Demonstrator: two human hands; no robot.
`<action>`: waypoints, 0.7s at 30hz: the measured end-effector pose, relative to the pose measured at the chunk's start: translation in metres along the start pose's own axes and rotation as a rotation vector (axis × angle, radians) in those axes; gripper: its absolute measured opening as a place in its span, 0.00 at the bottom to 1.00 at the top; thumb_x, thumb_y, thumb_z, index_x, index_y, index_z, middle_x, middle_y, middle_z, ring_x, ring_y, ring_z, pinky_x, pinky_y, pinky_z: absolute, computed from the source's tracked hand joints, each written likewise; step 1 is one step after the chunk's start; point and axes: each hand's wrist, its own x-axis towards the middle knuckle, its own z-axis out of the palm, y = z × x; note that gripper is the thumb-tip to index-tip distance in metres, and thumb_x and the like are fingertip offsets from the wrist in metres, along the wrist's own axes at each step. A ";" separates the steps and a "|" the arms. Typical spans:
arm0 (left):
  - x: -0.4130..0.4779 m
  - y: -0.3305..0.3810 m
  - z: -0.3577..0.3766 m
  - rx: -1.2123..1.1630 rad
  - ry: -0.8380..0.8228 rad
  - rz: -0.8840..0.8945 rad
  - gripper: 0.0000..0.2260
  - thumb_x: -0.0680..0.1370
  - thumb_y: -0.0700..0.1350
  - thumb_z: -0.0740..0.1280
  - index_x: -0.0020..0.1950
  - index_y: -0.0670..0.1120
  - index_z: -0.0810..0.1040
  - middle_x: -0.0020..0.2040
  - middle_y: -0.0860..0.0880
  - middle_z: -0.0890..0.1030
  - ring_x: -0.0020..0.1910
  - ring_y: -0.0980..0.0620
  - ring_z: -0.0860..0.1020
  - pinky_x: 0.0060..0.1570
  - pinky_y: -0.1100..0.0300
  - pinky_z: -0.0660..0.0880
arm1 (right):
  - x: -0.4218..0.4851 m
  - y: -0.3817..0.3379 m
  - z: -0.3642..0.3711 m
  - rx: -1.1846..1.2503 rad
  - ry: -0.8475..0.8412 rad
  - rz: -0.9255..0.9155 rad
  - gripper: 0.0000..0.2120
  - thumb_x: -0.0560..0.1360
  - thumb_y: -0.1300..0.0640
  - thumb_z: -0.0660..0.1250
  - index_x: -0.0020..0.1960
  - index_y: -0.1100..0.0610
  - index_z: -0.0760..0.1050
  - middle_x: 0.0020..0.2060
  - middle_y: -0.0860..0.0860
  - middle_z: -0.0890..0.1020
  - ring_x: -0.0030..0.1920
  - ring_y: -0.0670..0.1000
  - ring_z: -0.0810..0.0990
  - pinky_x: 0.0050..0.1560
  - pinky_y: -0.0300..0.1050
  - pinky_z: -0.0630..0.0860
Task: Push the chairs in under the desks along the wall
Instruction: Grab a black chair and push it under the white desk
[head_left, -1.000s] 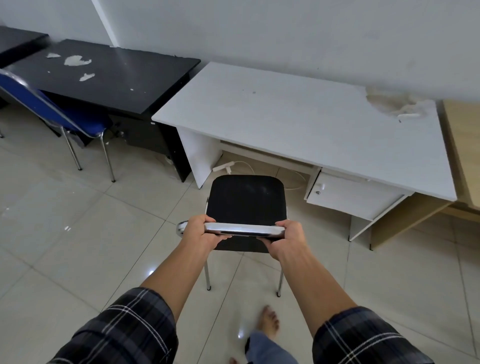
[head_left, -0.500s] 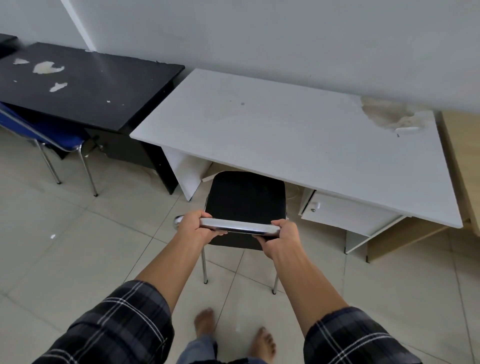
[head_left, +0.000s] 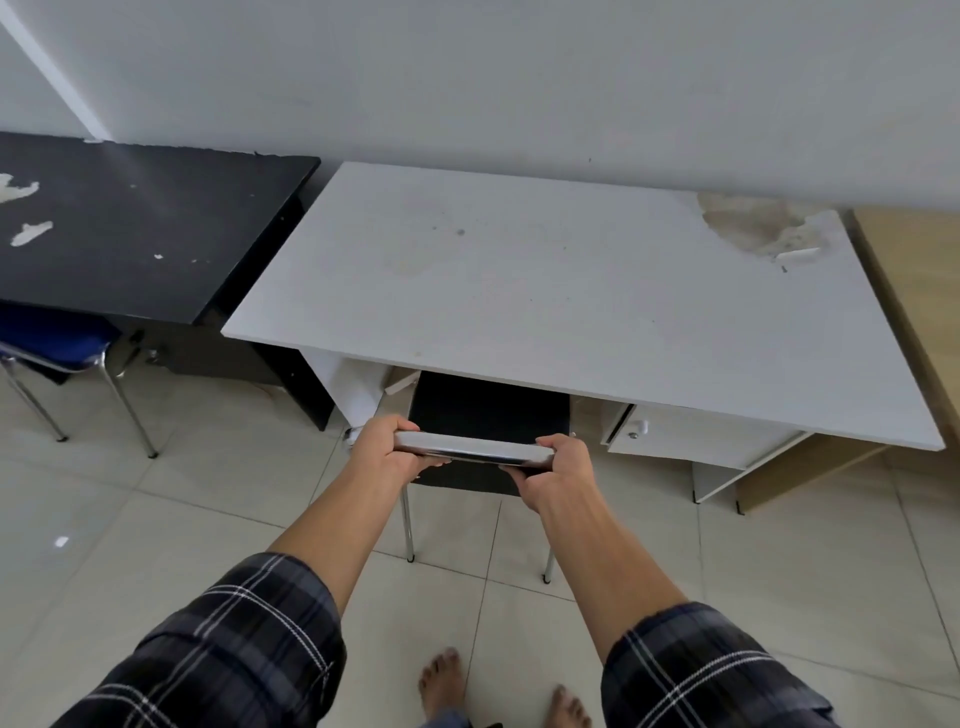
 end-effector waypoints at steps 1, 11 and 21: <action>0.005 0.006 0.002 0.005 -0.007 -0.003 0.12 0.69 0.26 0.58 0.47 0.40 0.69 0.53 0.34 0.69 0.54 0.25 0.69 0.48 0.21 0.67 | 0.003 0.002 0.007 0.005 0.007 -0.001 0.13 0.75 0.71 0.67 0.59 0.64 0.74 0.53 0.64 0.77 0.59 0.69 0.79 0.59 0.71 0.81; 0.047 0.054 0.030 0.023 -0.059 -0.034 0.09 0.70 0.26 0.58 0.44 0.38 0.71 0.51 0.35 0.72 0.48 0.27 0.72 0.39 0.24 0.67 | 0.024 -0.002 0.066 0.036 -0.007 -0.050 0.07 0.75 0.71 0.66 0.52 0.64 0.74 0.50 0.63 0.79 0.48 0.67 0.80 0.50 0.68 0.82; 0.074 0.080 0.063 0.013 -0.070 -0.056 0.08 0.69 0.27 0.58 0.43 0.38 0.70 0.55 0.37 0.72 0.53 0.29 0.72 0.54 0.22 0.64 | 0.042 -0.017 0.108 0.037 0.031 -0.084 0.10 0.75 0.70 0.67 0.55 0.62 0.74 0.53 0.61 0.75 0.59 0.68 0.77 0.54 0.69 0.83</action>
